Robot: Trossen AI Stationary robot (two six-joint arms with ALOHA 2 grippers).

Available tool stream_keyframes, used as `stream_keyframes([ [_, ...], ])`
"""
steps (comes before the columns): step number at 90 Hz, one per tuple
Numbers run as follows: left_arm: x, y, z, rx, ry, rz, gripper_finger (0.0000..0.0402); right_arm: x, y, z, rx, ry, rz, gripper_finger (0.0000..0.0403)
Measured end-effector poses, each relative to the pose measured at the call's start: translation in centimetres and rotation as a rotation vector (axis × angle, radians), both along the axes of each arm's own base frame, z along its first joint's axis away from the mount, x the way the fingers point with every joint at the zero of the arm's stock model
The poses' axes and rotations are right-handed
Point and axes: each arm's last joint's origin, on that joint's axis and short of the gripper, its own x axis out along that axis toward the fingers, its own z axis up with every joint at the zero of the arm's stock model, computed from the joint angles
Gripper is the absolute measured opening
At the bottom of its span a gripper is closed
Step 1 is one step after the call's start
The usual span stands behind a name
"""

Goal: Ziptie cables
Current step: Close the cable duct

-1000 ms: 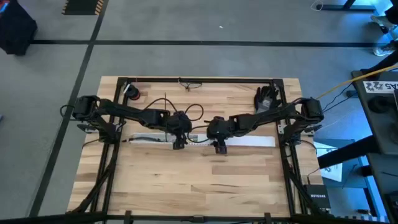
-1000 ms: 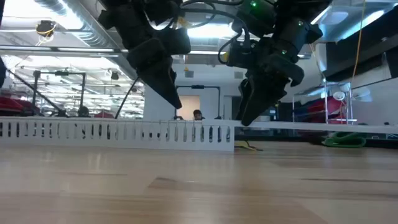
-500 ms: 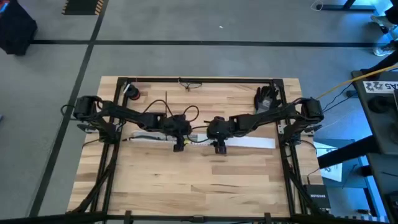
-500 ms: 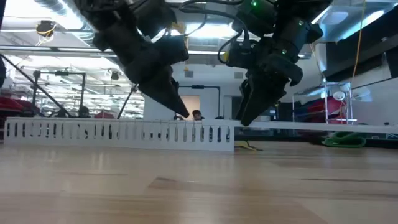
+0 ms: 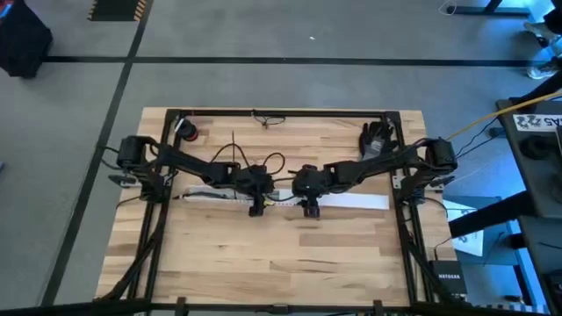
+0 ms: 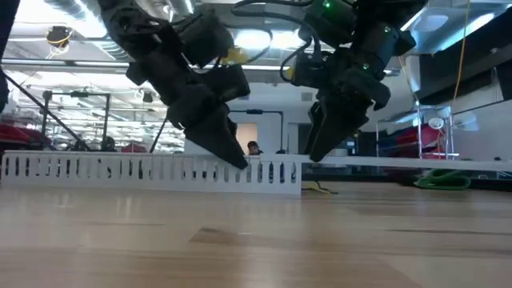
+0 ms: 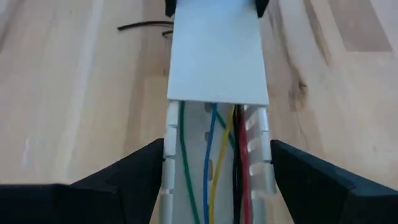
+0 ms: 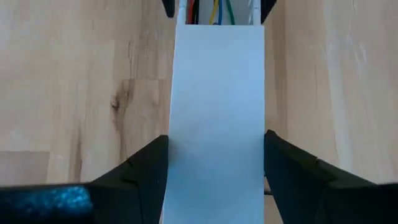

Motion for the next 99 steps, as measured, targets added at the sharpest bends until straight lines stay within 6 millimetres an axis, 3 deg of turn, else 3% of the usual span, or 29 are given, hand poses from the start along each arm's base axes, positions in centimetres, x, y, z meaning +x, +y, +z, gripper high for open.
stream_keyframes([
  [29, 0.2, 0.0, -0.5, 0.020, 0.003, -0.022, 0.0188, 0.1, 0.0, 0.1, 0.003, -0.014, 0.001, 0.0225],
  [45, 0.5, -0.2, -0.4, 0.019, -0.036, -0.026, 0.0168, 0.6, 0.0, -0.2, 0.023, -0.046, -0.016, 0.0225],
  [76, 0.4, -0.5, -0.5, 0.021, -0.022, -0.040, 0.0169, 1.1, 0.1, -0.9, 0.047, -0.051, -0.021, 0.0225],
  [99, 0.4, -0.4, -0.2, 0.006, 0.017, -0.030, 0.0234, 1.1, 0.1, -0.9, 0.047, -0.045, 0.004, 0.0225],
])
